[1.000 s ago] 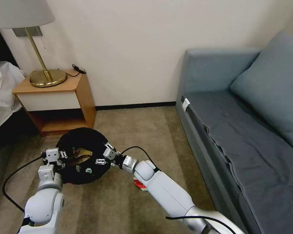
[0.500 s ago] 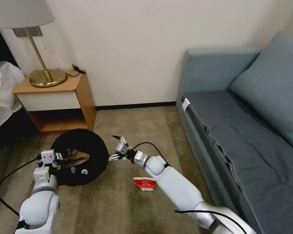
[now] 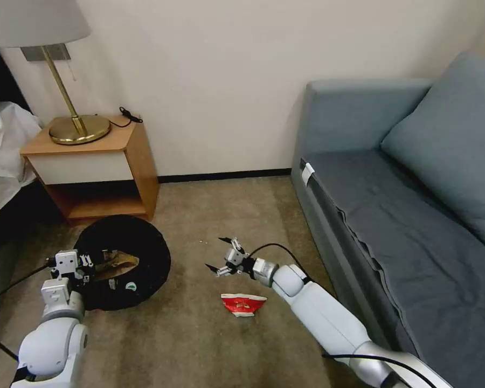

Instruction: Pick up the trash bin, then pick up the garbage on the floor and place it into the trash bin.

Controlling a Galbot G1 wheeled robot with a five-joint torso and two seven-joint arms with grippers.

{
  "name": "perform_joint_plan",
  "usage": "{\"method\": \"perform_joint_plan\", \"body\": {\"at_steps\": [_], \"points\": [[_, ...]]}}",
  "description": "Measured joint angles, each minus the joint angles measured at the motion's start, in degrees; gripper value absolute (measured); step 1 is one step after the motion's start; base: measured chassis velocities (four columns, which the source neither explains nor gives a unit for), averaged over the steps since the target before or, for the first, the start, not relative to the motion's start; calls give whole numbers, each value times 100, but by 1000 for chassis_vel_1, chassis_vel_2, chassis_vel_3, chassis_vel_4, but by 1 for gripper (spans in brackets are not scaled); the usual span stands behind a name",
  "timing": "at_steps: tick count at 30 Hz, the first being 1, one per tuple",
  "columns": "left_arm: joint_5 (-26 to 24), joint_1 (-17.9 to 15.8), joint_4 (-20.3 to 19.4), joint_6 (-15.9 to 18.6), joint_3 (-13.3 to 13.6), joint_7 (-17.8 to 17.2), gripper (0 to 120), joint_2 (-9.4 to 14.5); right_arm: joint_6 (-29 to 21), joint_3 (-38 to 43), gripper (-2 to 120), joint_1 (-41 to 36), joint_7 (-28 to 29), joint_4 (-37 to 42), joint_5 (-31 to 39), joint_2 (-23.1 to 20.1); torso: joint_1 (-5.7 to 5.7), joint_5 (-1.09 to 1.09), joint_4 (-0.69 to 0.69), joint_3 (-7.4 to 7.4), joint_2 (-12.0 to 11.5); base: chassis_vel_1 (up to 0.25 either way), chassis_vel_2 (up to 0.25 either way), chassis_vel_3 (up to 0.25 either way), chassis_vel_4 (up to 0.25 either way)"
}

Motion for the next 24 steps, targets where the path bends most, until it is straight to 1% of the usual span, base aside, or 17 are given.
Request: {"method": "perform_joint_plan", "body": {"at_steps": [8, 9, 13, 18, 24], "points": [[0, -40, 58, -16, 15, 7, 4, -33, 13, 182, 100, -458, -366, 68, -201, -147, 0, 0, 0, 0, 0, 0, 0, 0, 0], [0, -40, 58, -16, 15, 7, 4, -33, 13, 182, 100, -458, -366, 68, -201, -147, 0, 0, 0, 0, 0, 0, 0, 0, 0], [10, -53, 64, -16, 33, 10, 4, -67, 56, 340, 100, -767, -346, 10, -634, -177, 0, -1, -1, 0, 0, 0, 0, 0, 0], [18, -30, 66, -17, 31, 7, 4, -73, 91, 414, 100, -881, -351, -81, -786, -190, 0, 0, -1, 0, 0, 0, 0, 0, 0], [23, 21, 16, -27, 21, 7, 4, -83, 240, 593, 100, -937, -351, -492, -1021, -147, 0, -1, -1, 0, 0, 0, 0, 0, 0]]}}
